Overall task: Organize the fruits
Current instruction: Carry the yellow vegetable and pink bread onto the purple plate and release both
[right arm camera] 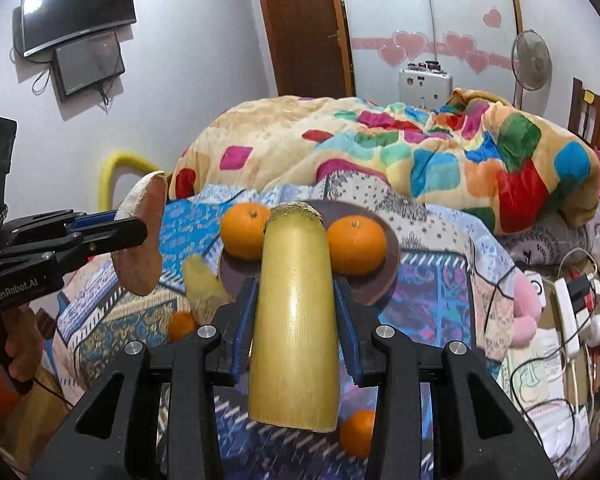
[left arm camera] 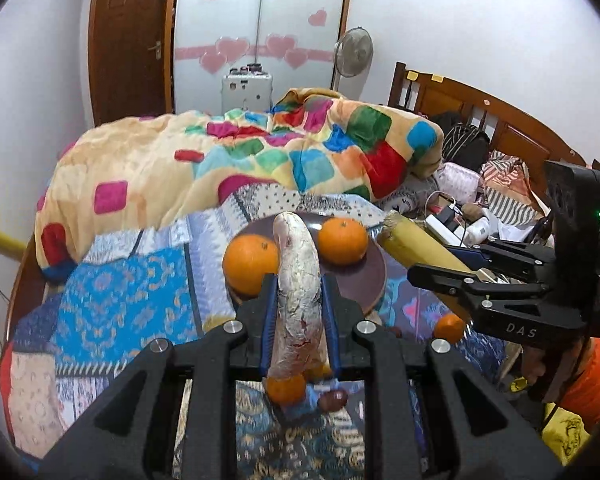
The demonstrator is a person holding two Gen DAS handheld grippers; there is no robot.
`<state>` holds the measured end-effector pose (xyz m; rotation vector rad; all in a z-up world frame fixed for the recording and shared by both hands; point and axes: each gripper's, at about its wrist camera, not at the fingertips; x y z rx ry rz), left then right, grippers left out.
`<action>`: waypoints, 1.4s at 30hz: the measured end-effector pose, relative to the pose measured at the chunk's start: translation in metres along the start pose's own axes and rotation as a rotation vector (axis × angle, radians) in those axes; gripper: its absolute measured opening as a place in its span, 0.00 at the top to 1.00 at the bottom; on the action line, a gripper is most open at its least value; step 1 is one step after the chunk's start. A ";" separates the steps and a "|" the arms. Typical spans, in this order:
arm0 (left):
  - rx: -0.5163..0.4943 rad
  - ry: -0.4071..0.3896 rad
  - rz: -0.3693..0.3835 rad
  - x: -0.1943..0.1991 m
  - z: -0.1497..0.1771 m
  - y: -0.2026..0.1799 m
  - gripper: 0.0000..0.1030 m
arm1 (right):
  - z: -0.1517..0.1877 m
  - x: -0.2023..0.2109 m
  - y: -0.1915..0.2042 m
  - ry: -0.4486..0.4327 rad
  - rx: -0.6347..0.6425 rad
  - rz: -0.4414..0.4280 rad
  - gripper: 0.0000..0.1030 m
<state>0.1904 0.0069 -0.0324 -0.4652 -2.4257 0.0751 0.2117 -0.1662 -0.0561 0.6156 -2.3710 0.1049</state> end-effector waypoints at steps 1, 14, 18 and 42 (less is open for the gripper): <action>-0.003 0.000 0.006 -0.003 -0.003 0.000 0.79 | -0.002 -0.001 -0.001 -0.004 -0.003 -0.005 0.66; 0.014 0.027 0.020 -0.060 -0.028 0.006 0.80 | -0.022 -0.031 -0.009 -0.006 0.015 0.004 0.66; 0.018 0.057 0.026 -0.078 -0.031 0.007 0.80 | -0.025 -0.039 -0.011 0.002 0.017 0.010 0.66; 0.062 0.067 0.005 -0.090 -0.036 0.031 0.74 | -0.034 -0.071 -0.005 0.061 0.038 0.037 0.66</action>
Point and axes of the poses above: each gripper's, at about its wrist camera, not at the fingertips, and x roughly against the way its jaws point, y to its left, z to its underside, and after that the axes turned 6 degrees about z, right-handed
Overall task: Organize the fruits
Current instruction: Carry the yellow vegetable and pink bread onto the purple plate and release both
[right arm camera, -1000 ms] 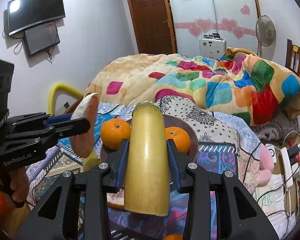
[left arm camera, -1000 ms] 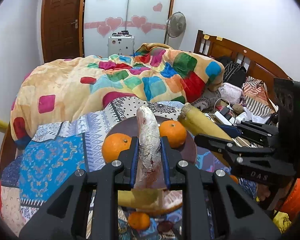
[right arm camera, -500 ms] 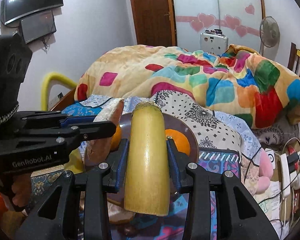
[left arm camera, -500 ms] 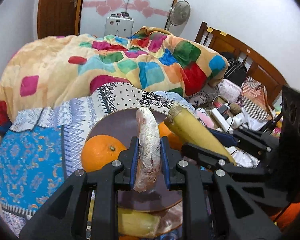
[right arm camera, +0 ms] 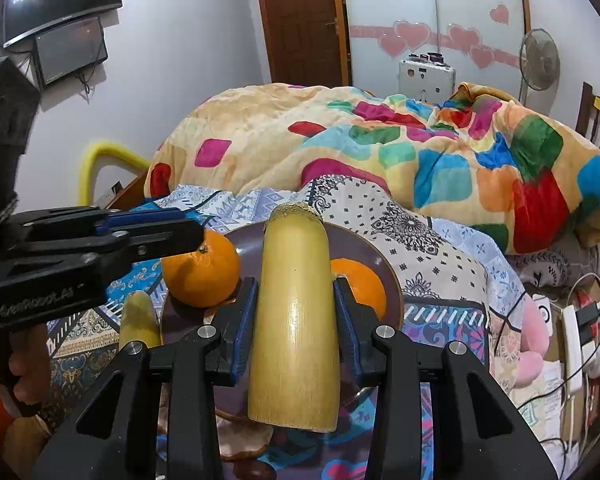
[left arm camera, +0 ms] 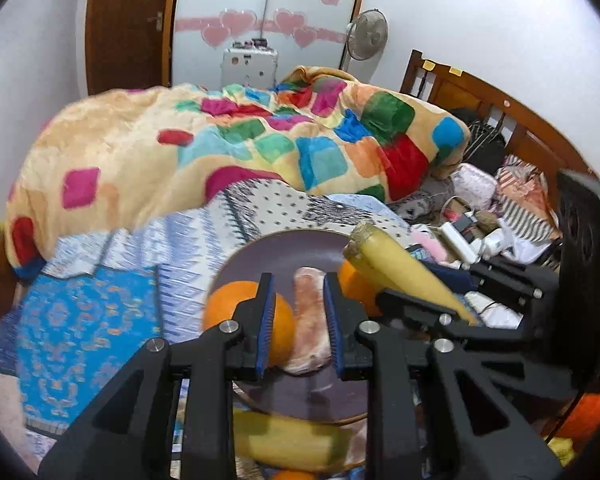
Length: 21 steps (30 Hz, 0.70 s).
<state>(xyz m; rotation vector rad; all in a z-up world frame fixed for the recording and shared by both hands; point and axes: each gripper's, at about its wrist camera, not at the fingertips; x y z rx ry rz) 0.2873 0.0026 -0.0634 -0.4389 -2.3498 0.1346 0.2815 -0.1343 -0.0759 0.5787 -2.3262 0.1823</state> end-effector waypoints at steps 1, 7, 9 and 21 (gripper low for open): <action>-0.014 -0.008 -0.018 0.004 0.002 0.000 0.71 | -0.001 -0.002 0.001 0.005 0.004 0.000 0.66; -0.042 -0.023 -0.071 0.019 0.014 0.012 0.60 | -0.007 -0.021 0.009 0.058 -0.001 -0.021 0.66; -0.049 -0.029 -0.090 0.023 0.017 0.017 0.58 | -0.009 -0.028 0.012 0.077 0.000 -0.023 0.66; -0.036 -0.028 -0.117 0.029 0.035 0.041 0.47 | -0.015 -0.051 0.029 0.152 0.039 0.004 0.66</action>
Point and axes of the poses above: each gripper's, at about its wrist camera, not at the fingertips, and x roughly against the way its jaws point, y to its left, z to its underside, and after that the axes turned 6 degrees about z, right-handed
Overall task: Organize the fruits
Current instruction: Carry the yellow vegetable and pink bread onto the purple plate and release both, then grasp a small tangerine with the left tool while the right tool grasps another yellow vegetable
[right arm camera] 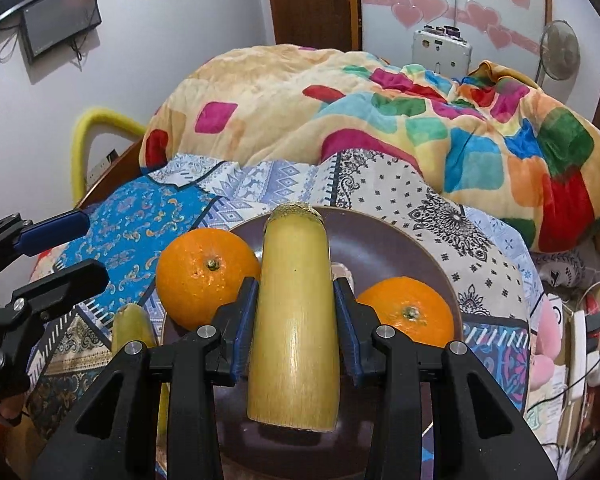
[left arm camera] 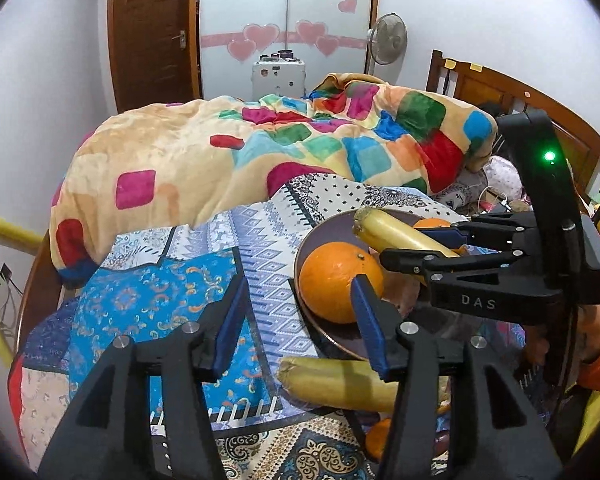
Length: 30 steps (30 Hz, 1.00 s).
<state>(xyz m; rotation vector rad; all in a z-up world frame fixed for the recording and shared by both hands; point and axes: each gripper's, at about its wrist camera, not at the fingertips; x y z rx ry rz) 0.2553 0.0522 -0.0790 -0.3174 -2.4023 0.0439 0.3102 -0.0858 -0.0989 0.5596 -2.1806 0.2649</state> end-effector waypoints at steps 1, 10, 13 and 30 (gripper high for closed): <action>-0.002 0.001 -0.003 0.000 0.002 0.000 0.46 | 0.001 0.001 -0.001 -0.006 -0.003 0.003 0.66; -0.015 0.014 -0.021 0.008 0.014 -0.004 0.43 | 0.007 0.040 0.001 -0.082 0.026 0.029 0.60; -0.012 0.011 -0.019 0.018 0.019 -0.008 0.41 | 0.016 0.057 0.004 -0.106 0.038 0.029 0.59; 0.048 0.098 -0.038 0.030 0.076 -0.033 0.28 | 0.090 0.110 0.030 -0.187 0.086 0.009 0.57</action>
Point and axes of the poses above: each gripper's, at about its wrist camera, not at the fingertips, and x roughly against the way its jaws point, y to its left, z to its underside, and after that the axes turned 6 degrees about z, right-handed
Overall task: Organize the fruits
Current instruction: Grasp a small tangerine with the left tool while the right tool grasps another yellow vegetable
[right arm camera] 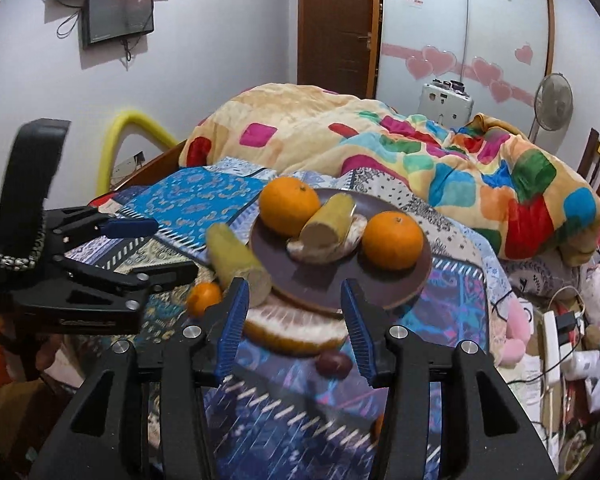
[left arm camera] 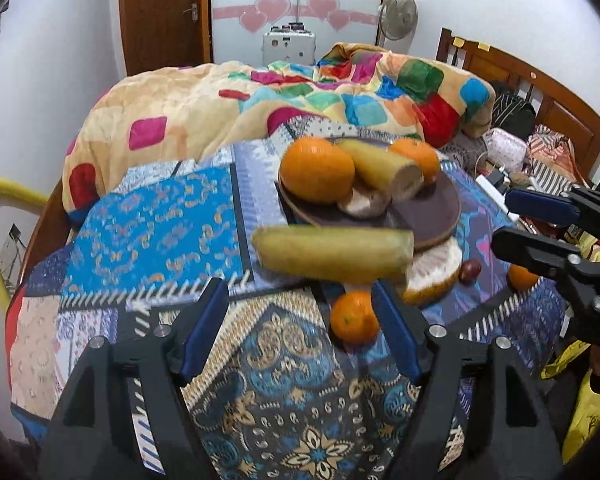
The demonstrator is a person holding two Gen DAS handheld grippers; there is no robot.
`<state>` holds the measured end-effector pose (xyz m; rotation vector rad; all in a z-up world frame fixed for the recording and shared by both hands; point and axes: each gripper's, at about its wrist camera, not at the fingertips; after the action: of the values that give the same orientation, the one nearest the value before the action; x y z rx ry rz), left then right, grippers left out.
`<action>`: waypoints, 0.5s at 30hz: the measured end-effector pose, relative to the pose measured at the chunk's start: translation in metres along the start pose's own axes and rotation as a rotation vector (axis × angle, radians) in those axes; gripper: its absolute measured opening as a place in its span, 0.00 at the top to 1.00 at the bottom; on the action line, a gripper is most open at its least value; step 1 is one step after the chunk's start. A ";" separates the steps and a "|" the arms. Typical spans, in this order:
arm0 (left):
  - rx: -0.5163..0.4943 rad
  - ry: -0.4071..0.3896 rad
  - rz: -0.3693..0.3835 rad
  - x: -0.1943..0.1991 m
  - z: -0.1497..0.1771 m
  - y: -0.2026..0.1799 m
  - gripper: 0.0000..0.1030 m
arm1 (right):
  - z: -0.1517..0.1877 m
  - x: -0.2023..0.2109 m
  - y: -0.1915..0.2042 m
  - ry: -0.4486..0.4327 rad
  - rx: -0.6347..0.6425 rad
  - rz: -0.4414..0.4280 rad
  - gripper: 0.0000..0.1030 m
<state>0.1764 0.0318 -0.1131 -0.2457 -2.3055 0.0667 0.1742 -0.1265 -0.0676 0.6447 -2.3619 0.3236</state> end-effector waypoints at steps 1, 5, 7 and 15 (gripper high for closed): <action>0.001 0.006 -0.001 -0.002 0.003 0.000 0.28 | 0.001 -0.001 0.000 0.002 -0.008 -0.007 0.56; 0.007 0.026 0.016 -0.008 0.013 -0.003 0.28 | 0.008 -0.007 -0.003 0.016 -0.036 -0.031 0.56; -0.002 0.028 0.025 -0.010 0.016 -0.006 0.28 | 0.010 -0.012 -0.005 0.025 -0.039 -0.030 0.56; 0.002 0.030 0.049 -0.027 0.017 -0.010 0.32 | 0.016 -0.026 -0.006 0.056 -0.049 -0.052 0.56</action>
<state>0.1803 0.0171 -0.1429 -0.3003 -2.2700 0.0892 0.1857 -0.1284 -0.0967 0.6645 -2.2879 0.2571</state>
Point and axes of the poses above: each gripper's, at about its wrist camera, not at the fingertips, and x roughly against the way its jaws point, y to its left, z to its underside, and after that the axes turned 6 degrees about z, right-handed
